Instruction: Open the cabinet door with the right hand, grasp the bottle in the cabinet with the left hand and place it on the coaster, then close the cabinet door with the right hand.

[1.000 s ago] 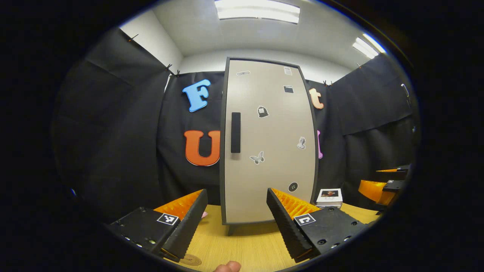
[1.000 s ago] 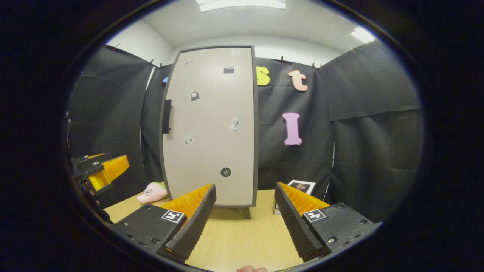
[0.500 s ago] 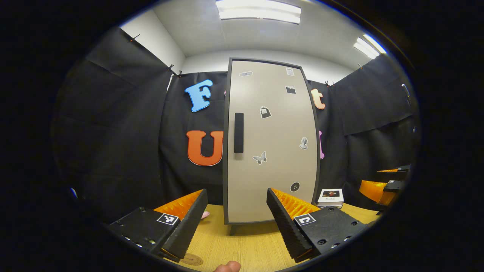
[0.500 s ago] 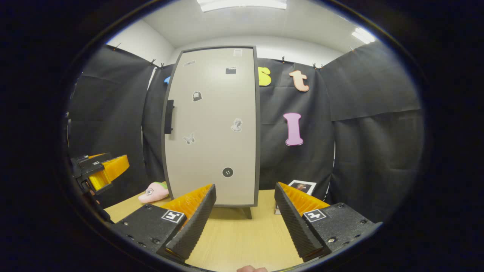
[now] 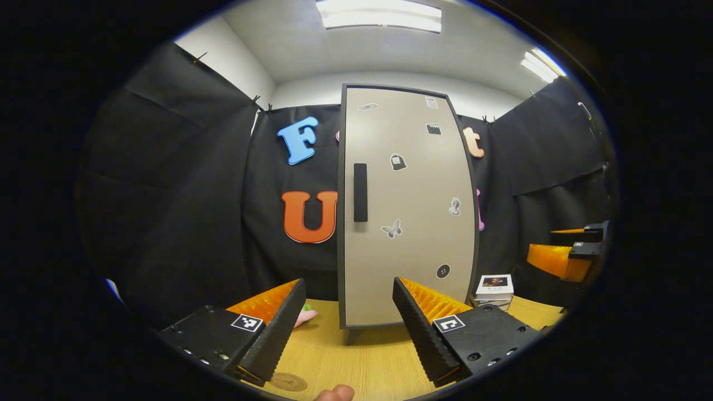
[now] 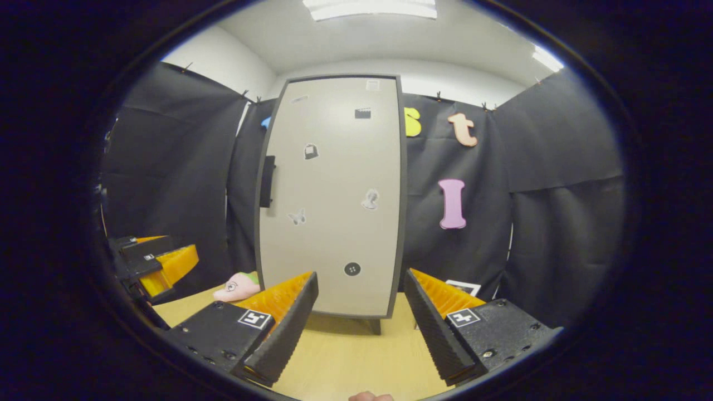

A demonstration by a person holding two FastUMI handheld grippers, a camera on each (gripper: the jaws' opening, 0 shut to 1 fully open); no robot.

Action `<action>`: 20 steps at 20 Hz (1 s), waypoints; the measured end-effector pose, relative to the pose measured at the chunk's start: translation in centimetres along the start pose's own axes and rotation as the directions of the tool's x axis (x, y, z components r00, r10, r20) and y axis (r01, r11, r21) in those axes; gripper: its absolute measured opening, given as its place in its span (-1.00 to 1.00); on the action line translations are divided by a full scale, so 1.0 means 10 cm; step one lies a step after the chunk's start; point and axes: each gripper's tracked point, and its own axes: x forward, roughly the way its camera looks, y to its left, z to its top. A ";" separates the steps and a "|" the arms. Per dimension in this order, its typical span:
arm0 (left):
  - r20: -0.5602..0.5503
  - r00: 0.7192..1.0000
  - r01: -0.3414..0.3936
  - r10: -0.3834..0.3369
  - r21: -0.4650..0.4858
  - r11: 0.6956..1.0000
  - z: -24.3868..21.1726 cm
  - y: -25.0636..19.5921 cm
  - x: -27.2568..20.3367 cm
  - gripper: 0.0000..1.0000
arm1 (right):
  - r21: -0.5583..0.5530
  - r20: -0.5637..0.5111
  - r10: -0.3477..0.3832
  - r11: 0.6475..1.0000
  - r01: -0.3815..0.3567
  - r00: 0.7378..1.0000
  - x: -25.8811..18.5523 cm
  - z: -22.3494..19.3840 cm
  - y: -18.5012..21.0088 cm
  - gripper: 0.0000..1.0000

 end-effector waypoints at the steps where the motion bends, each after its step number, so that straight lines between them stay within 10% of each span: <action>1: 0.000 1.000 -0.003 0.003 -0.001 1.000 0.00 0.01 -0.01 0.89 | 0.002 0.002 0.039 0.999 -0.039 0.999 0.12 0.07 0.10 0.99; 11: 0.006 0.998 -0.059 0.058 0.029 0.998 0.00 0.18 -0.19 0.89 | -0.012 0.016 0.337 0.942 -0.337 0.941 1.41 0.76 1.26 0.94; 20: -0.010 0.989 -0.149 0.150 0.037 0.988 -0.03 0.56 -0.29 0.89 | -0.048 -0.010 0.405 0.913 -0.405 0.914 2.32 1.03 2.02 0.96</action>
